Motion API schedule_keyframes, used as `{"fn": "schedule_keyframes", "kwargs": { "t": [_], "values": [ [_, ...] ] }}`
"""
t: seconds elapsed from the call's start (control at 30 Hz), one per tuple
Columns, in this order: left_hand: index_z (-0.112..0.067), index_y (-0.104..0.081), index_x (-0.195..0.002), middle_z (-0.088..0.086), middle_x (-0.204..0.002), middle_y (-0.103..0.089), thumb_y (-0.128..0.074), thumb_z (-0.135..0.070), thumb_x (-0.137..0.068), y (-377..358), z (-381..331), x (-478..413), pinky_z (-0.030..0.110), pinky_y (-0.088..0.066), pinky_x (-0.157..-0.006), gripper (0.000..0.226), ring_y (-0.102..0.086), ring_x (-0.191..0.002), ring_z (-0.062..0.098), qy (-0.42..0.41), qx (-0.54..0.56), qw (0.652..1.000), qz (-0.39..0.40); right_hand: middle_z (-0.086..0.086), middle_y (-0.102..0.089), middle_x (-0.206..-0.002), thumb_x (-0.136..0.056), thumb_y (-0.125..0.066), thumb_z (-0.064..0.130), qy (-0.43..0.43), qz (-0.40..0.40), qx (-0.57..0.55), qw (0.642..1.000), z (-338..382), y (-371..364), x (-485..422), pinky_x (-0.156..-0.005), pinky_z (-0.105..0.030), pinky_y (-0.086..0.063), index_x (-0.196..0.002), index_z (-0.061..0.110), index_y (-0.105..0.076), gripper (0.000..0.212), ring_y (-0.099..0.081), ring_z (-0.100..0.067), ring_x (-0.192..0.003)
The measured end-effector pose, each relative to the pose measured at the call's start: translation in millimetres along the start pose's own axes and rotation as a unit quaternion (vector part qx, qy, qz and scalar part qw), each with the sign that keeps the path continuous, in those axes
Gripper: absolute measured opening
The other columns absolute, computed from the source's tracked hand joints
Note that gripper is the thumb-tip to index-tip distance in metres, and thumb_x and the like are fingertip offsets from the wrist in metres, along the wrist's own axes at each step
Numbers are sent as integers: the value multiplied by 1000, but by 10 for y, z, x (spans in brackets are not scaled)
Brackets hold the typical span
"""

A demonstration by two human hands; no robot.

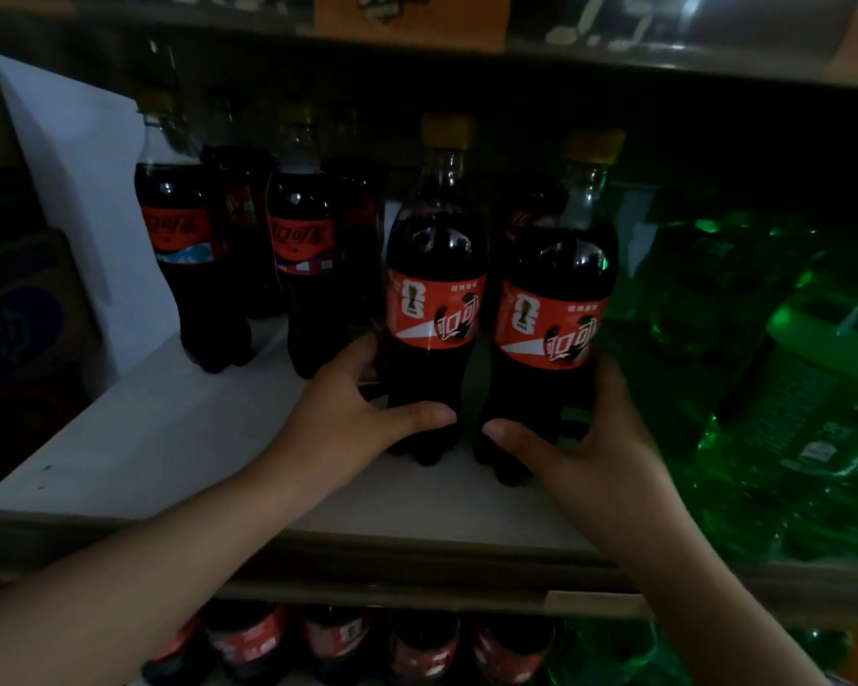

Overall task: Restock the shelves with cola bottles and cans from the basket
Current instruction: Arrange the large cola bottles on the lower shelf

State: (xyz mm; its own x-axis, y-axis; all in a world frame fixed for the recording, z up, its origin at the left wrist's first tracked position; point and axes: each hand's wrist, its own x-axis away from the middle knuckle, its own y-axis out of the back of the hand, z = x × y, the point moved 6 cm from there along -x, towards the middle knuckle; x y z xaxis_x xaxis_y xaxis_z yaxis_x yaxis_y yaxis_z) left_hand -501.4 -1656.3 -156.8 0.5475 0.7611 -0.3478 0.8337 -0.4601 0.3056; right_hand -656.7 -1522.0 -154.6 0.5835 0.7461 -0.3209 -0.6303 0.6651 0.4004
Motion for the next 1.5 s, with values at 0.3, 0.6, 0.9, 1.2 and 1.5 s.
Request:
{"fn": "schedule_keyframes", "kwargs": {
  "t": [0.3,0.6,0.9,1.2,1.5],
  "values": [
    [-37,-60,-108,-18,-106,-69,-81,-45,-53,-28,-5,-20,19,-49,-87,59,-63,-101,-5,13,-11,1000,-11,19,-52,-100,-78,-77,25,-14,-9,47,999,-37,-18,-86,-81,-23,-38,-125,27,-50,54,-49,-3,-98],
    [-16,-56,-127,-1,-123,-64,-74,-11,-81,-115,120,-453,33,-44,-103,50,-58,-117,13,24,-28,999,-22,-6,-64,-123,-80,-76,19,-58,-35,46,997,-202,25,-567,-93,-33,-46,-128,16,-54,52,-58,-25,-117],
    [-10,-41,-140,-9,-122,-50,-56,-3,-93,-180,185,-590,15,-34,-96,49,-46,-120,5,31,3,999,12,-8,-59,-132,-87,-69,20,-73,-34,32,996,-289,-62,-835,-95,-28,-39,-134,16,-51,50,-54,-27,-123],
    [-10,-48,-136,-2,-131,-55,-58,-6,-93,-174,294,-581,16,-35,-105,45,-48,-126,10,-30,-29,999,-20,-3,-58,-132,-88,-67,17,-58,-41,-28,997,-361,-98,-839,-90,-20,-35,-138,16,-47,54,-53,-18,-122],
    [-15,-50,-128,1,-126,-63,-80,-20,-76,-171,434,-569,34,-43,-107,61,-57,-119,13,21,4,999,-31,-7,-57,-134,-86,-70,16,-67,-37,-34,997,-404,-115,-847,-104,-37,-41,-140,15,-44,60,-52,-26,-126]
  ]
}}
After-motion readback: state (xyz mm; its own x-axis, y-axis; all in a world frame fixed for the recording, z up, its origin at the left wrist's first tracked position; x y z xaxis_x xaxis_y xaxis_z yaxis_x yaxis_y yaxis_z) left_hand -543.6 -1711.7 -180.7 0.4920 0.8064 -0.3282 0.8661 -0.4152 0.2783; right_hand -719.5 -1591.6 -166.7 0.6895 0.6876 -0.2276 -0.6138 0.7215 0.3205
